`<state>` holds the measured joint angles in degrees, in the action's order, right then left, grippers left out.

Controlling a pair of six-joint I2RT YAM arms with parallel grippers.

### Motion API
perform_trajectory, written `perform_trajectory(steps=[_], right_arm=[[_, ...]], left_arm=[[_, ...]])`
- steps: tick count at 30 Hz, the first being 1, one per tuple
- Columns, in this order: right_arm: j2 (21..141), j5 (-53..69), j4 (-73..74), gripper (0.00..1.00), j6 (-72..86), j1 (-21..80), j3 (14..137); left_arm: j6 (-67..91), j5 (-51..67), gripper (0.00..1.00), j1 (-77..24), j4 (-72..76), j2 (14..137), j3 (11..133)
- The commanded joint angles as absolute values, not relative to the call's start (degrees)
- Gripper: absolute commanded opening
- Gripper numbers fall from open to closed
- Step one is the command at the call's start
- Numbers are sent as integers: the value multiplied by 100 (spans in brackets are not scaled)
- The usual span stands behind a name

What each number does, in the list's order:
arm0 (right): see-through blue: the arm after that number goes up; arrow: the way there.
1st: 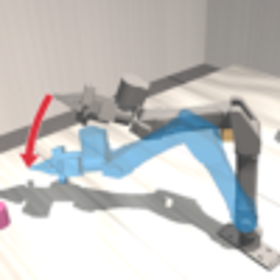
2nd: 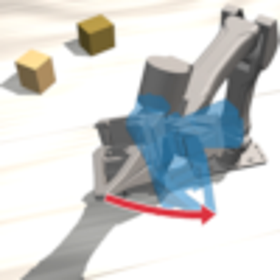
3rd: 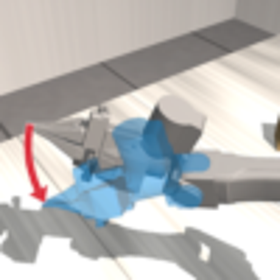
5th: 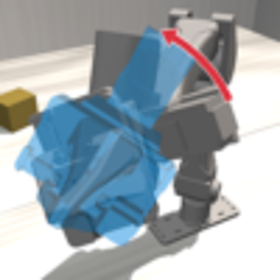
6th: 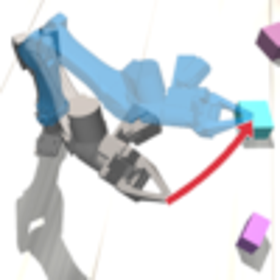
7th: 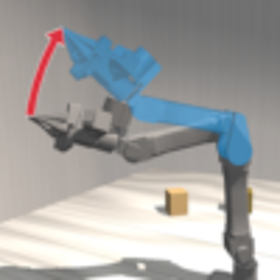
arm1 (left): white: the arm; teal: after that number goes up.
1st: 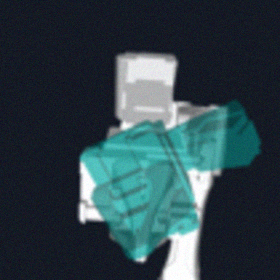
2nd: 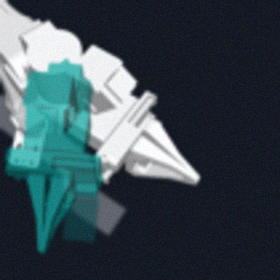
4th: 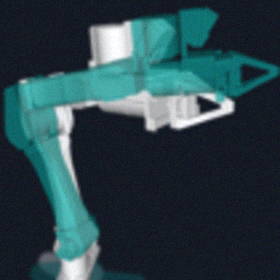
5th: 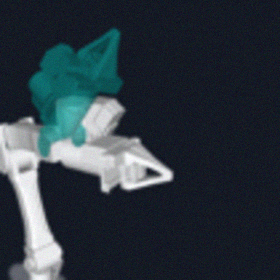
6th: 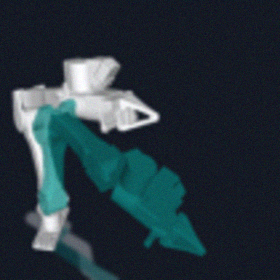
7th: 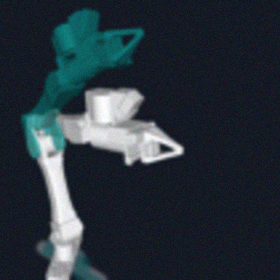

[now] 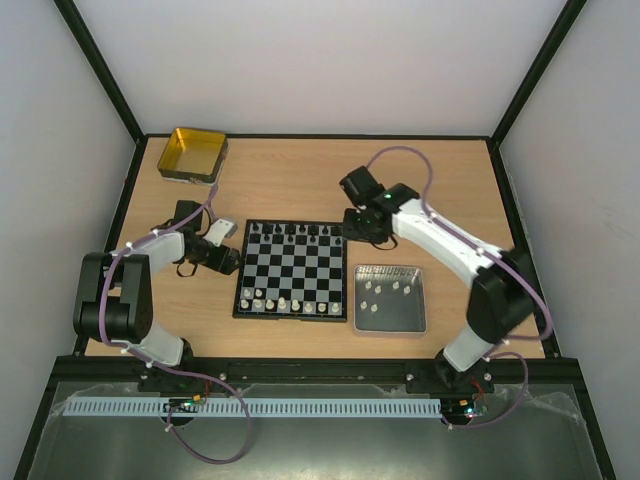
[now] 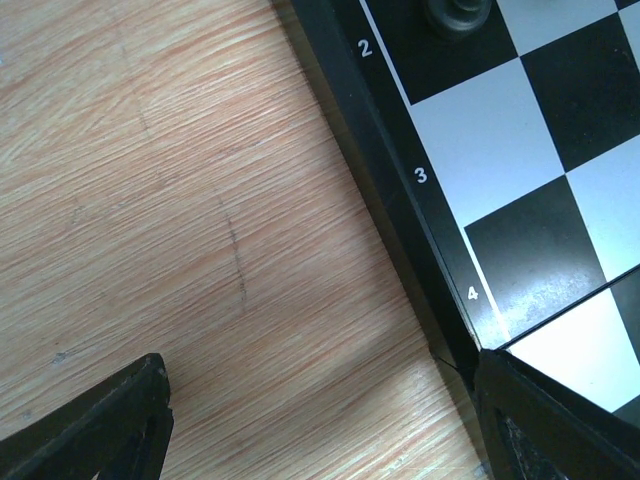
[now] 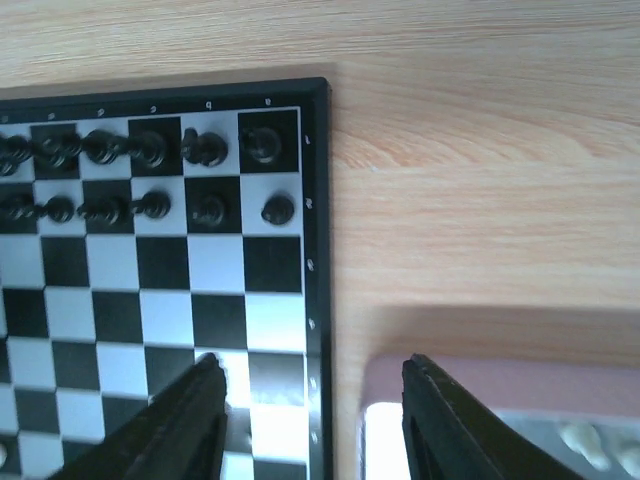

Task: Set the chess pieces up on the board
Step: Pick up the chess piece from the storage box.

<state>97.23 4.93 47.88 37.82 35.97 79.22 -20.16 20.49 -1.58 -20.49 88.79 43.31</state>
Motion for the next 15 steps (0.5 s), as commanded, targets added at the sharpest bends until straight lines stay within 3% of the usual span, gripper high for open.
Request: perform_trajectory(steps=[1, 6, 15], right_arm=[[8701, 341, 5071, 48, 3978, 3577, 7214], [7757, 146, 4986, 44, 4146, 3979, 6002], [7410, -477, 4666, 38, 4648, 4920, 5140]], left_arm=[[-2057, 2065, 83, -129, -2119, 8747, 4254], [-2068, 2102, 82, -123, -2121, 8708, 4256], [-2113, 2144, 81, -123, -2101, 8557, 4204]])
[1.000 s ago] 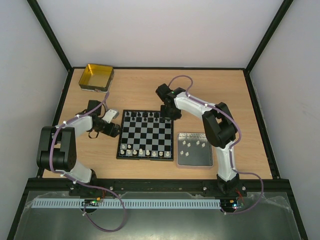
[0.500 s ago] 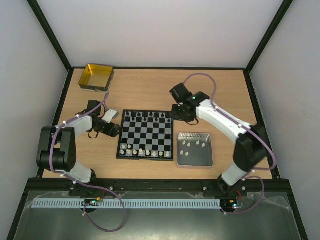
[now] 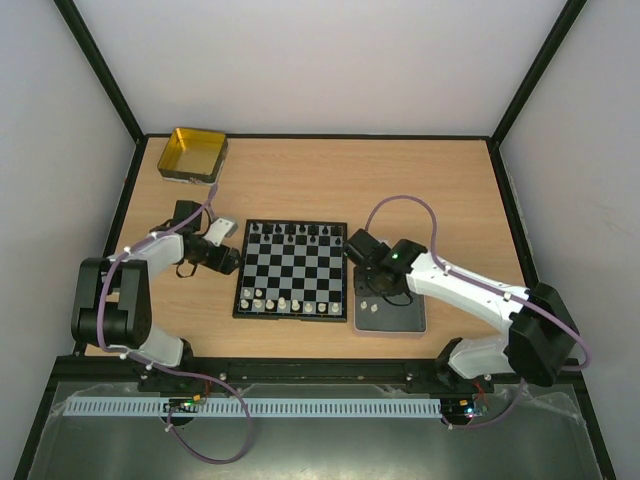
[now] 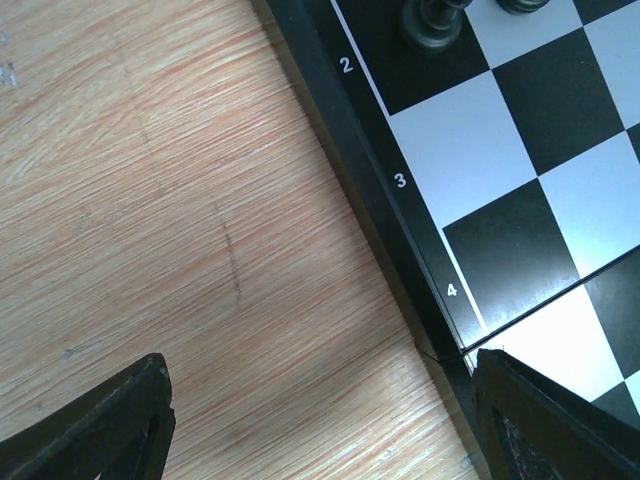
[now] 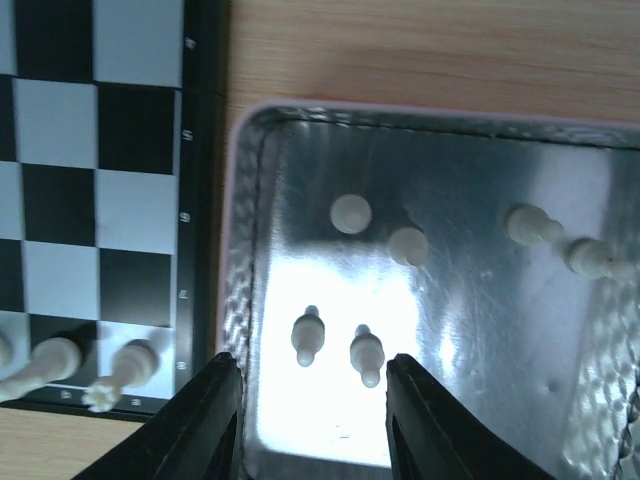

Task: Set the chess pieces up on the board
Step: Pick up the chess piece from the storage box.

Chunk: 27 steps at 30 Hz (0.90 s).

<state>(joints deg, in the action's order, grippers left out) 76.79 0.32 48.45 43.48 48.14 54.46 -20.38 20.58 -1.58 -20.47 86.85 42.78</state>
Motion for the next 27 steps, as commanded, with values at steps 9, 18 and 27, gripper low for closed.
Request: perform_trajectory(steps=[9, 18, 27], right_arm=[[7612, -615, 4250, 38, 4552, 4853, 4962], [7736, -126, 3696, 35, 4405, 4419, 4562], [7936, 76, 3441, 29, 4222, 4150, 4615]], left_arm=[[-2136, 2179, 82, -123, -2111, 8488, 4156], [-2126, 2134, 81, -62, -2124, 8522, 4138], [-2145, 2144, 80, -53, -2161, 8618, 4175]])
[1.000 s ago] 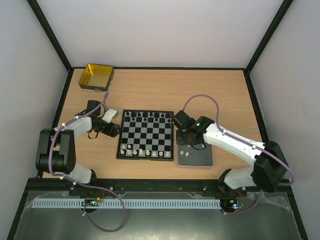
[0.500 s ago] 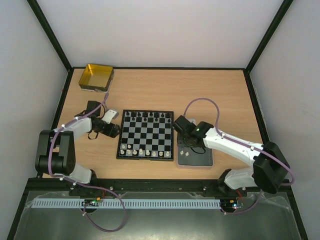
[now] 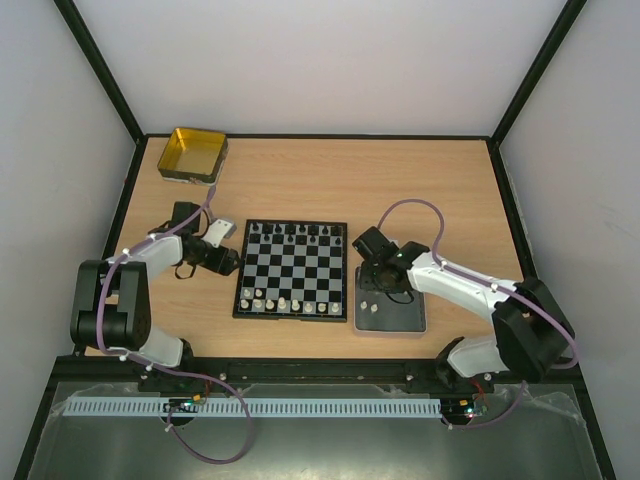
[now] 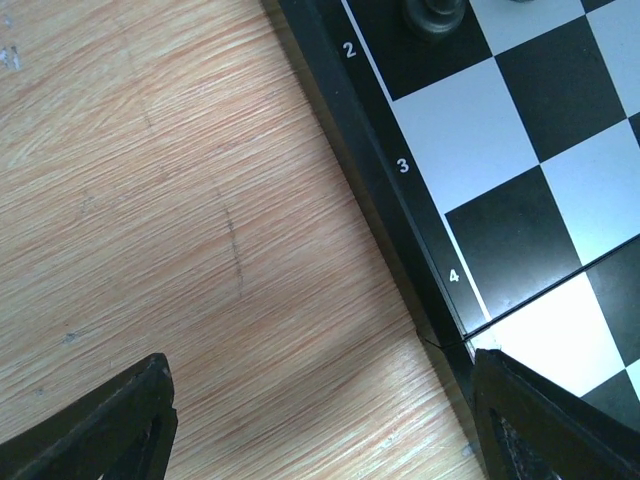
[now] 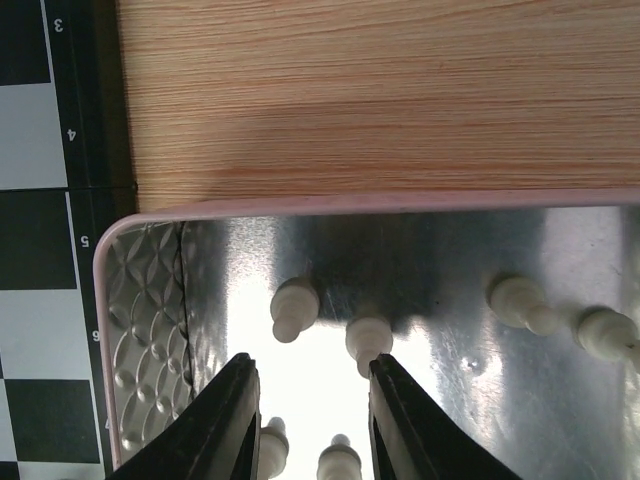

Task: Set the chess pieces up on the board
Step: Pick up the chess piece from the storage box.

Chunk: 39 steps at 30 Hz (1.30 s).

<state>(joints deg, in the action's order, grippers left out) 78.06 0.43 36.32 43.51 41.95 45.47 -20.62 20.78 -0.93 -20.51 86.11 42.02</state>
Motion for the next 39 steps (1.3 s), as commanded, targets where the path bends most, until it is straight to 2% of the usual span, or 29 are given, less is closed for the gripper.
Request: perform_trajectory(steps=[1, 23, 27, 39], right_arm=[[7967, 97, 3418, 29, 4213, 4145, 4642], [8512, 162, 3220, 17, 4072, 4086, 4656], [8537, 129, 3246, 12, 4054, 4047, 4692], [8652, 0, 3380, 13, 3960, 3996, 4877]], left_arm=[[-2145, 2139, 80, -53, -2162, 8626, 4183], [-2171, 2193, 80, -35, -2186, 8622, 4176], [-2176, 2197, 80, -35, -2195, 8661, 4188], [-2206, 2267, 80, -35, -2247, 8719, 4217]])
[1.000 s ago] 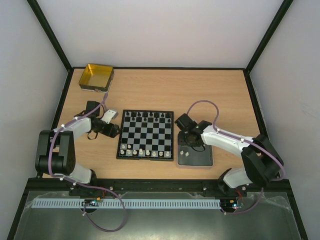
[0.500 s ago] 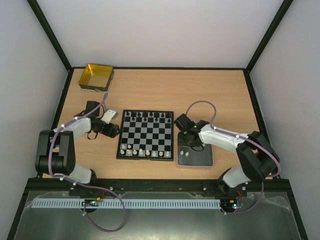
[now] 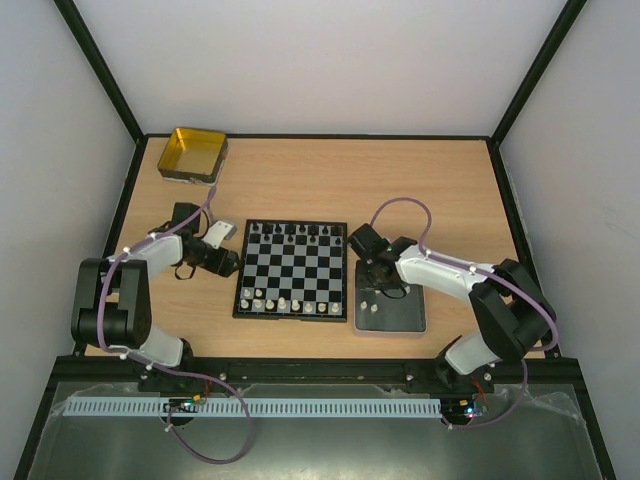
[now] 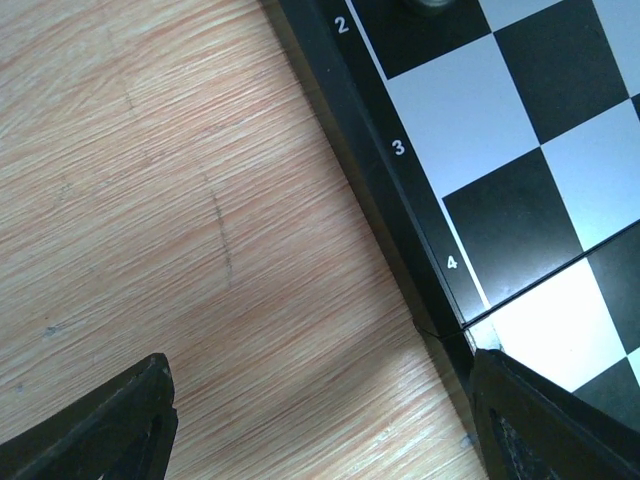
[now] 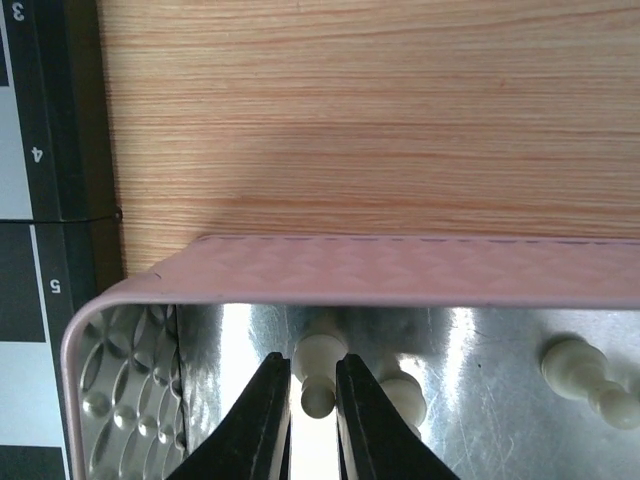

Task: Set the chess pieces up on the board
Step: Pick up the chess piece from the storage box.

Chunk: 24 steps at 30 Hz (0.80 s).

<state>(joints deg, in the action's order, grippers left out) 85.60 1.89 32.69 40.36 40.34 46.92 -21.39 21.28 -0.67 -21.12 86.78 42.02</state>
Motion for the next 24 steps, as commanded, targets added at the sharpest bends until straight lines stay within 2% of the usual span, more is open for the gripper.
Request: perform_trajectory(steps=[1, 6, 10, 14, 24], right_arm=[[8663, 0, 3391, 13, 3951, 3998, 4901], [8693, 37, 3393, 12, 3944, 3994, 4889], [8669, 72, 3433, 5, 3955, 3994, 4867], [8570, 72, 3544, 2, 3950, 3998, 4891], [8021, -237, 4669, 2, 3750, 3998, 5634]], left_arm=[[-2206, 2268, 80, -35, -2250, 8719, 4215], [-2206, 2263, 80, -37, -2245, 8717, 4212], [-2207, 2274, 80, -35, -2250, 8712, 4216], [-2209, 2274, 80, -35, -2244, 8712, 4212], [-2224, 2289, 80, -35, -2257, 8710, 4216]])
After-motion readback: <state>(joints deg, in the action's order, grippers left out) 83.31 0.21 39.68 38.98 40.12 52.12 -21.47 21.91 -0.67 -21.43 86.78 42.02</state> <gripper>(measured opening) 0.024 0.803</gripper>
